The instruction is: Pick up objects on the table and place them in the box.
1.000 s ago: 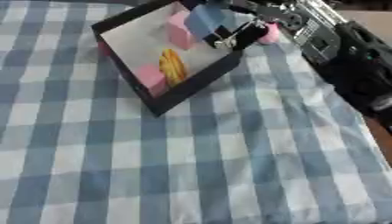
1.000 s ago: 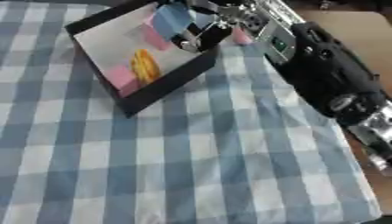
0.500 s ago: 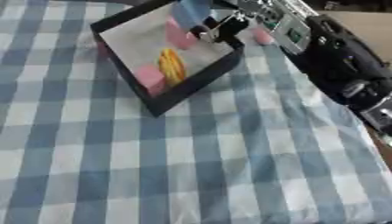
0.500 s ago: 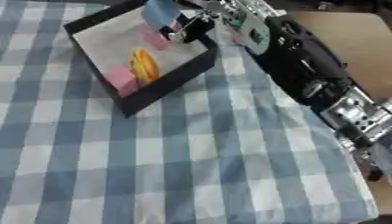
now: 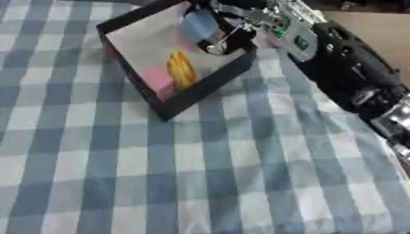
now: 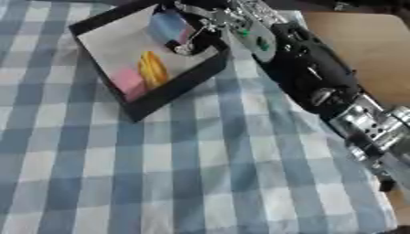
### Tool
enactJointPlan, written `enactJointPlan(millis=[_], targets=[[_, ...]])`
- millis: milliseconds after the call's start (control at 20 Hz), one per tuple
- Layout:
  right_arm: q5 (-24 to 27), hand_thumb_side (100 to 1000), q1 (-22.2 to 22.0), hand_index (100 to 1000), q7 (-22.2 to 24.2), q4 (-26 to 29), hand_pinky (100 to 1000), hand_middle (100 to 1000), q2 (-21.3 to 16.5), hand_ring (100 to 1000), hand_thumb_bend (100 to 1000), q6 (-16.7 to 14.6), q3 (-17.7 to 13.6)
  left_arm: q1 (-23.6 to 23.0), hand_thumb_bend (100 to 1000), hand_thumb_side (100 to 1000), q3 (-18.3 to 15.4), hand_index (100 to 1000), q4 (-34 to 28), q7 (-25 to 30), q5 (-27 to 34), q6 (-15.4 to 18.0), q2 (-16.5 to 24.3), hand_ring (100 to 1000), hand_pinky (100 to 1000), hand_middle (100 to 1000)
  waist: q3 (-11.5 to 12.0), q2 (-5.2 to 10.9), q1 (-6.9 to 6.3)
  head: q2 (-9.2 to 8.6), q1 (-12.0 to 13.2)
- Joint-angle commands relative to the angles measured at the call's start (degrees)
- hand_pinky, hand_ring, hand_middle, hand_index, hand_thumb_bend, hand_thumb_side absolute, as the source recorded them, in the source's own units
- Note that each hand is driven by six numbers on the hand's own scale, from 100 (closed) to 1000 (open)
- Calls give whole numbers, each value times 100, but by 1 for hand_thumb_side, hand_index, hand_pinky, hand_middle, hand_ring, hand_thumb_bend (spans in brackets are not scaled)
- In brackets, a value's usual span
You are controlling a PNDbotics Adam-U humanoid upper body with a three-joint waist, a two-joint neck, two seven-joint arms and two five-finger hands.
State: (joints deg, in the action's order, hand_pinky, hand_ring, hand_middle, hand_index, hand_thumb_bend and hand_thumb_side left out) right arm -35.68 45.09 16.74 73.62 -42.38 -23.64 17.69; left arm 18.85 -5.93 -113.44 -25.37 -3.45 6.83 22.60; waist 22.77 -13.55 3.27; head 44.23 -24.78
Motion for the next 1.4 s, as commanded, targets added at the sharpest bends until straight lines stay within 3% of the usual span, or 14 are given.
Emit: enactJointPlan(millis=[50,250,450,1050,1100,1200,1250,1300,1350,1400], targets=[[-105,413,92,889,94,40,856,765,-90,788,100,26,-72,70,100,646,-29,884,-115,22,-11,-8,66,729,911,690,-6,-4,55,-11,-7],[-342,568,117,894,-97,87,882,779,-104,806,100,232,-169,70,100,646,-22,885,-115,31,-13,-30,58,730,911,690,-8,1,60,-11,-23],[-483,553,108,918,-260,137,908,810,-108,833,100,308,-156,66,100,646,-19,885,-115,37,-16,-34,55,730,911,690,-7,6,60,-11,-64],[-825,576,51,988,-49,26,989,885,-71,889,100,197,-207,140,100,647,8,885,-115,48,-2,-24,29,730,911,689,6,-26,87,-11,-109],[-878,620,40,991,-48,1,989,886,-65,889,131,191,-206,153,100,647,14,885,-115,52,0,-20,29,729,911,689,11,-34,90,-11,-120],[-1007,687,26,998,-22,-59,993,885,-48,891,304,167,-203,167,100,647,23,885,-115,62,0,-14,35,730,911,689,21,-46,98,-11,-155],[-1065,507,22,1000,1,-77,1000,889,-40,897,395,120,-197,166,100,647,22,884,-115,63,-3,-13,39,729,910,689,24,-48,103,-11,-176],[-1098,433,19,1000,27,-89,1000,891,-33,900,391,31,-193,161,100,647,17,884,-115,60,-5,-17,41,729,910,688,24,-48,107,-11,-196],[-1115,287,20,1000,50,-99,1000,894,-31,904,381,-65,-197,156,100,647,12,884,-115,54,-7,-22,43,729,910,688,21,-47,111,-11,-205],[-1131,251,23,1000,73,-98,1000,894,-37,905,372,-166,-204,153,100,647,10,884,-115,50,-9,-26,46,729,909,688,18,-46,113,-11,-207]])
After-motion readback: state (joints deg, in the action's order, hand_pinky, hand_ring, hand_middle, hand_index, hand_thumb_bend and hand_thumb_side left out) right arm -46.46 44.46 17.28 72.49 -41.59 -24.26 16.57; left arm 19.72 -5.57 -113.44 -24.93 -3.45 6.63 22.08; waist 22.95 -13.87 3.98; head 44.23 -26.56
